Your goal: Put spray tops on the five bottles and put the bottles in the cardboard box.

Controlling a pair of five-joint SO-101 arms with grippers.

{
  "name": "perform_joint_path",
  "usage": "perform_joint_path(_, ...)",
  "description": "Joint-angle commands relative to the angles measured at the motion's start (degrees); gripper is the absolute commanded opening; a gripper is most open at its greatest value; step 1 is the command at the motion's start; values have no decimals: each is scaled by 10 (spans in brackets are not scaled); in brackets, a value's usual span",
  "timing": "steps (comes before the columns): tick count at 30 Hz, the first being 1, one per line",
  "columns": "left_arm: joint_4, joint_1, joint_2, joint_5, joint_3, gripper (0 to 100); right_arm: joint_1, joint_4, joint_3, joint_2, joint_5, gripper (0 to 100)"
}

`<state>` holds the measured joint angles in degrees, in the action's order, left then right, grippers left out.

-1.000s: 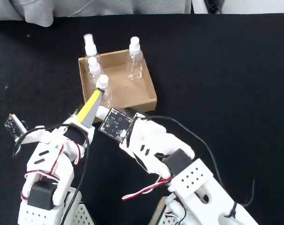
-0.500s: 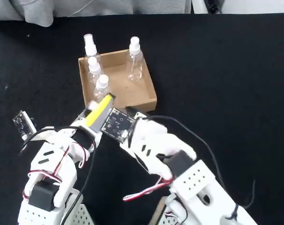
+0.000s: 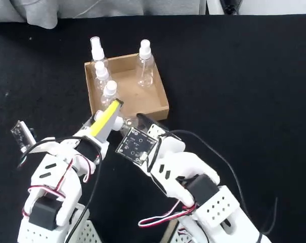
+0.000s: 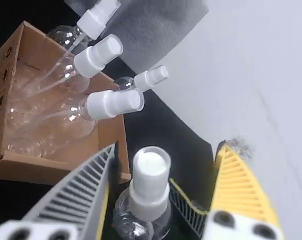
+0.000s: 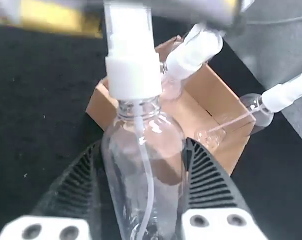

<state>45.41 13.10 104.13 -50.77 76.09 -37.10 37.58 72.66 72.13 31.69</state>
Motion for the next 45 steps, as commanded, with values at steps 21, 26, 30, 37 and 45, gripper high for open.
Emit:
perform_joint_path(21, -9, -137, 5, -33, -41, 295, -3, -51, -2, 22, -86, 89)
perform_joint_path(26, -8, -135, 5, -32, -22, 295, -5, -52, -4, 22, -88, 91)
perform_joint_path(30, -8, -131, 5, -31, -16, 295, -6, -52, -6, 22, -89, 92)
perform_joint_path(37, -8, -131, 5, -31, -15, 295, -6, -91, -3, 23, -129, 91)
perform_joint_path(45, -13, -131, 5, -31, 0, 295, -7, -99, -7, 23, -144, 92)
